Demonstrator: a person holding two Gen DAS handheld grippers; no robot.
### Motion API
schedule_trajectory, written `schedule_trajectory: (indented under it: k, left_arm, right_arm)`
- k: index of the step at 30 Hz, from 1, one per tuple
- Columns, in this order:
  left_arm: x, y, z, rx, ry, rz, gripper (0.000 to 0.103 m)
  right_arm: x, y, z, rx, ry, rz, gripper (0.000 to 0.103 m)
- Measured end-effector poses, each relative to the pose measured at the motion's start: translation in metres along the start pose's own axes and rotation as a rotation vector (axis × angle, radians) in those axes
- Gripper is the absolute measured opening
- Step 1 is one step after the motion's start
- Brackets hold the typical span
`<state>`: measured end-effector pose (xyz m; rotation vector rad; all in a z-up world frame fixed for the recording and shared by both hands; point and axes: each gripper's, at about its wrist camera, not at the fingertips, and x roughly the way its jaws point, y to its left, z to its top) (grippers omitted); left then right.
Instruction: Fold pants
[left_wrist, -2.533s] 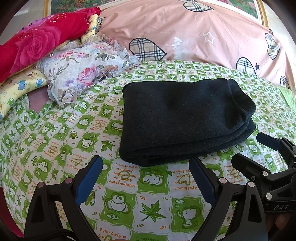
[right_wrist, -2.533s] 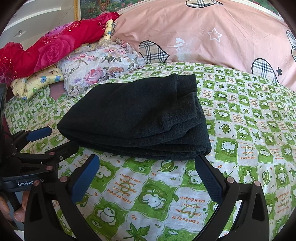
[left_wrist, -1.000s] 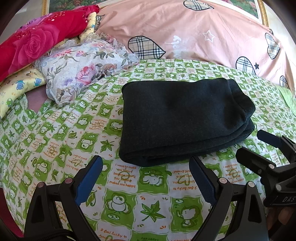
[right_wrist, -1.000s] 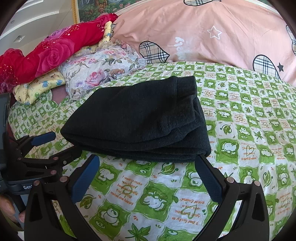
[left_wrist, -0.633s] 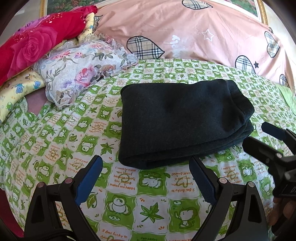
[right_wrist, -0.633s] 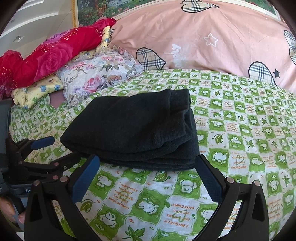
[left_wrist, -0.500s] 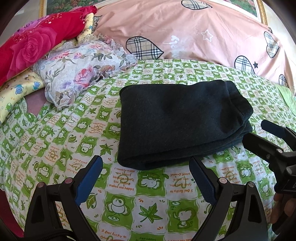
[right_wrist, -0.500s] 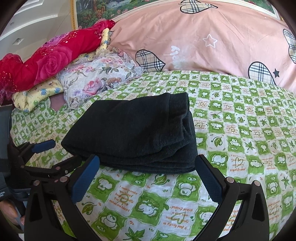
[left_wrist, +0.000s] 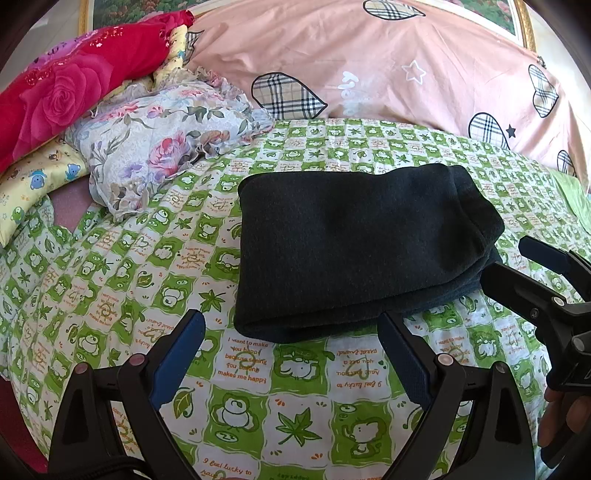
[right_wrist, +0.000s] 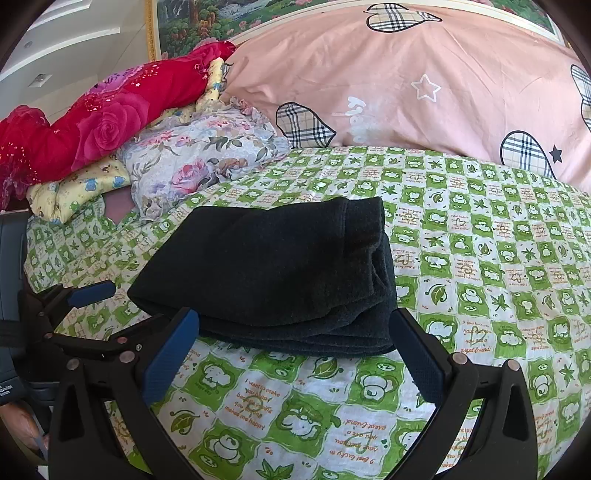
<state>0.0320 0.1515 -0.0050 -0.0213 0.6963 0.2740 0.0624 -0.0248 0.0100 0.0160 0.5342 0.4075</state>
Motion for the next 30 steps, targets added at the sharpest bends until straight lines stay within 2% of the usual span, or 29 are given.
schedule_trajectory:
  k: [19,30]
  left_arm:
    - [0.002,0.008,0.016,-0.031,0.013,-0.005,0.095]
    - [0.01,0.008,0.022,-0.052,0.078,-0.003,0.094]
  right_arm:
    - [-0.001,-0.005,0.012,-0.002,-0.004,-0.003,0.102]
    - [0.003,-0.014,0.012,0.035,0.034,-0.011,0.103]
